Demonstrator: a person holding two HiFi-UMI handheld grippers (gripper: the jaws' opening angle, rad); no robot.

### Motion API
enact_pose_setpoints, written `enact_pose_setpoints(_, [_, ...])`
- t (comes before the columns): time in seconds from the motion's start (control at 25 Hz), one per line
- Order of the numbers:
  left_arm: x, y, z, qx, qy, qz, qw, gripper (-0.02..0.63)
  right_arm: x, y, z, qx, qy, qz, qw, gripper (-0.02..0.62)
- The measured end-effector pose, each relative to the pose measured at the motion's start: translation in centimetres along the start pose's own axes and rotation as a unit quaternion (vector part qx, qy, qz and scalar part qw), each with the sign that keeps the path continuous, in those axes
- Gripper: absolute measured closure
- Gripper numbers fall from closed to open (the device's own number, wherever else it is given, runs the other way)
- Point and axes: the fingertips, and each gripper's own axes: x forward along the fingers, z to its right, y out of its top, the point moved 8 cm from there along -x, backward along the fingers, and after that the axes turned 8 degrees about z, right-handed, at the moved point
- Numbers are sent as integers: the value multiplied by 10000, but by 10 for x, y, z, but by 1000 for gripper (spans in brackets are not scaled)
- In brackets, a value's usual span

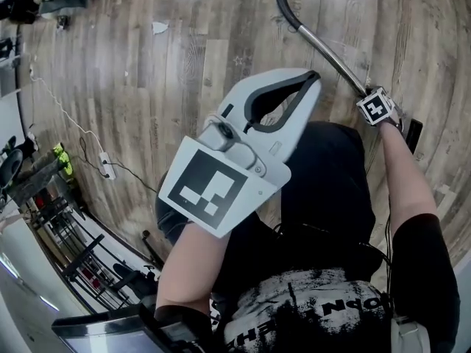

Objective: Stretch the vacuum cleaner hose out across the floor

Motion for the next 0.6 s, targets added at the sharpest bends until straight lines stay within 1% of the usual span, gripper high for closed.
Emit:
enact_pose_setpoints(0.08, [-4, -4, 0, -10, 45, -26, 10000, 606, 2, 9, 2, -181, -144, 170, 9996, 413])
enact_pose_setpoints(0.16, [-10, -7, -2, -47, 108, -59, 9999, 606, 1, 12, 2, -193, -289, 144, 9993, 416])
enact_pose_setpoints(0.36, [-17, -14, -5, -58, 175, -70, 9998, 606, -5, 0, 5, 26, -488, -498, 9976, 419])
enact_pose_setpoints(0.4, [-18, -15, -4, -56, 183, -66, 9998, 606, -6, 2, 4, 54, -461, -503, 9977, 419])
enact_pose_setpoints(0.52, [-24, -23, -3, -127, 209, -163, 9996, 606, -9, 16, -5, 86, -175, -22, 9998, 419])
enact_pose_setpoints(0.6, [-23, -24, 1, -77, 175, -79, 9998, 606, -16, 17, -10, 124, -90, 76, 9999, 419])
